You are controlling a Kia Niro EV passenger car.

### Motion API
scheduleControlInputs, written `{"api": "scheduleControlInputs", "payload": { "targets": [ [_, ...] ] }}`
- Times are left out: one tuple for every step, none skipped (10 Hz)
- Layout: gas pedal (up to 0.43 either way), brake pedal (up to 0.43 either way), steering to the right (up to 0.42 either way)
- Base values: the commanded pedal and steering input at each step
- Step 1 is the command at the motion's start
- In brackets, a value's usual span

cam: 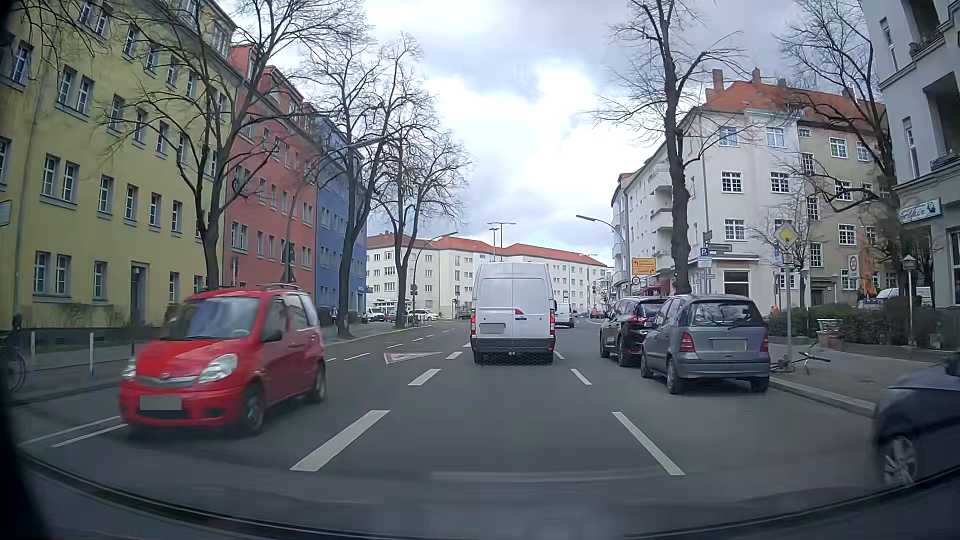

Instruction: Follow the waypoints while adhering to traffic rules and regulations

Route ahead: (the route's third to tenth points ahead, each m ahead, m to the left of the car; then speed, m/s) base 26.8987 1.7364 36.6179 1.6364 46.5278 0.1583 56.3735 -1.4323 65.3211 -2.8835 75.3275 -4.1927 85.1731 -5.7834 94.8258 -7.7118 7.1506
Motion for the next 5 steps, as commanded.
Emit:
{"api": "scheduleControlInputs", "payload": {
  "targets": [
    [0.13,0.037,-0.006],
    [0.118,0.037,-0.004],
    [0.11,0.037,-0.003],
    [0.098,0.037,-0.003],
    [0.098,0.037,-0.002]
  ]
}}
